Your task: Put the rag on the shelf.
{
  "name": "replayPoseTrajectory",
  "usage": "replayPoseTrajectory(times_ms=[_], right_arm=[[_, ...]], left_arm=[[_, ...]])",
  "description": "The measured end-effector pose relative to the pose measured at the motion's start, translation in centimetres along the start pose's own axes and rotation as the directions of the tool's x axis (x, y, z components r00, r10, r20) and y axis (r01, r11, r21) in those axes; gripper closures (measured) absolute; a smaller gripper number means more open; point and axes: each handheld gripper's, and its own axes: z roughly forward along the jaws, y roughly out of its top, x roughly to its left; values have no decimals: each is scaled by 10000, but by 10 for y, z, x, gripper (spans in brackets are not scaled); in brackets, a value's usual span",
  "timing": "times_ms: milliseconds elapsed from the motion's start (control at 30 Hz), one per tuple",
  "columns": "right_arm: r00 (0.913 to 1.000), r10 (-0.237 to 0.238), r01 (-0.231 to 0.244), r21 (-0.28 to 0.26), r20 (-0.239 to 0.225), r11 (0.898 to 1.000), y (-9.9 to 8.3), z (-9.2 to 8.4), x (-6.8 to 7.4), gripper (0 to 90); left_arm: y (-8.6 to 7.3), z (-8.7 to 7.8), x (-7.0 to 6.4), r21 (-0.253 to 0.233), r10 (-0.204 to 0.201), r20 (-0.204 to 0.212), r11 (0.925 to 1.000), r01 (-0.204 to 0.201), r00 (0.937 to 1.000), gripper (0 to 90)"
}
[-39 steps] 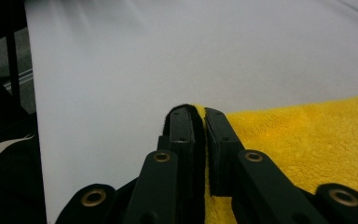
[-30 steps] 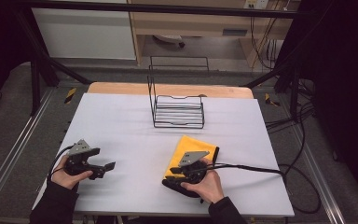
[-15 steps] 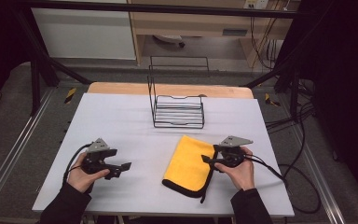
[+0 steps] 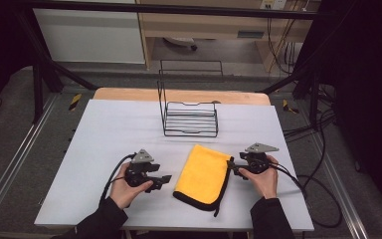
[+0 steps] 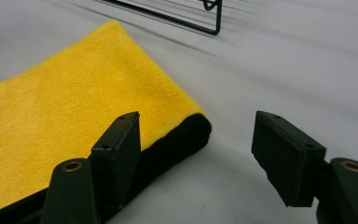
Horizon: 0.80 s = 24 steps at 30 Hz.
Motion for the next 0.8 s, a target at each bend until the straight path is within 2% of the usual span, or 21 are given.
replayPoseTrajectory(times_ms=[133,333,567,700,800], right_arm=[[10000,46,-46,26,42,10000,-1,5,-3,387],[9997,248,-248,170,15,9995,-2,13,-5,438],[9991,426,-423,297,-84,9987,-3,20,-3,494],[9970,715,-704,333,-300,9970,-3,23,0,572],[9954,889,-875,428,-344,9953,-2,23,1,613]], left_arm=[[1,15,-11,412,60,216,9991,-69,9997,417],[-6,28,-15,1002,-231,588,9948,171,9980,525],[-8,32,-22,1204,-115,628,9927,39,9980,622],[-8,33,-25,1345,-149,730,9909,49,9972,716],[-8,34,-27,1373,-175,678,9905,81,9975,740]])
